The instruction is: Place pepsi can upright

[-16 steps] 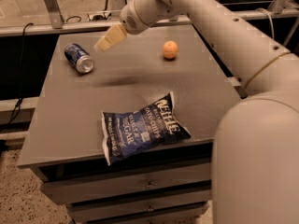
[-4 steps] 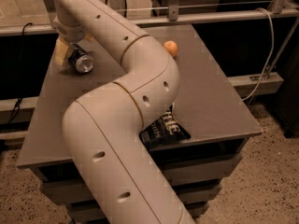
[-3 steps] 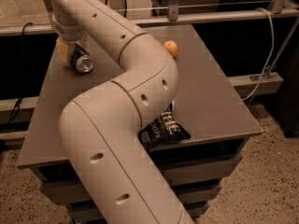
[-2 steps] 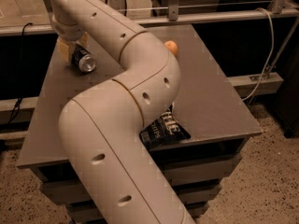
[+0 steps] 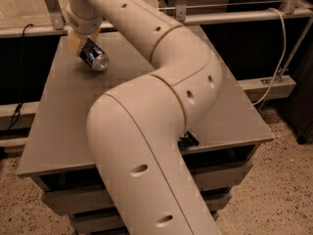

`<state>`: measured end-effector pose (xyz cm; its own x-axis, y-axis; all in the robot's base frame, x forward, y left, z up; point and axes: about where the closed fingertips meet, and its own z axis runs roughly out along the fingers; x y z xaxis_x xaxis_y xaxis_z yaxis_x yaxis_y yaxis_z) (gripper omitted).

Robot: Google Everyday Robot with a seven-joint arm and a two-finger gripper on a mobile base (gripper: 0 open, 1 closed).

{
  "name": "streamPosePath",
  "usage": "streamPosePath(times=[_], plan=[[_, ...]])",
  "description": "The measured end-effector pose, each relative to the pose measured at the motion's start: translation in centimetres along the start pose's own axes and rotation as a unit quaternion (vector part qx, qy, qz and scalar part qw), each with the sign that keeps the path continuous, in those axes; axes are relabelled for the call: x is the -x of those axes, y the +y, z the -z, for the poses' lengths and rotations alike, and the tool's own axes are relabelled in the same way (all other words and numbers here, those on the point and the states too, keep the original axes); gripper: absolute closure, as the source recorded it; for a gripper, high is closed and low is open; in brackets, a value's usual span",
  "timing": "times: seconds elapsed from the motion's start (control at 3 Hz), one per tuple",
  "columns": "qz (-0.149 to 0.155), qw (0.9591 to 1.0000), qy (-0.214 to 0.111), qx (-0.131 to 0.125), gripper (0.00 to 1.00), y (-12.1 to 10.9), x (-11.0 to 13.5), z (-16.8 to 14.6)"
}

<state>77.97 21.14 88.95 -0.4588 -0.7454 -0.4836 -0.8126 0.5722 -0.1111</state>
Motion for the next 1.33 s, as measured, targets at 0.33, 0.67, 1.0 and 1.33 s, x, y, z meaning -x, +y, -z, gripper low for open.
streamPosePath(times=[0.33,0.67,1.0,1.33], plan=[[-0.006,0.9966,-0.079,0.025,1.00,-1.3,-1.1,3.3],[0.000,0.9816,-0.180,0.064,1.00,-1.9,-2.6,6.0],[0.003,0.9548,-0.284,0.087,1.00,-2.6,-3.6,9.0],[0.003,0.9255,-0.366,0.095,1.00,-3.6,-6.2,11.9]])
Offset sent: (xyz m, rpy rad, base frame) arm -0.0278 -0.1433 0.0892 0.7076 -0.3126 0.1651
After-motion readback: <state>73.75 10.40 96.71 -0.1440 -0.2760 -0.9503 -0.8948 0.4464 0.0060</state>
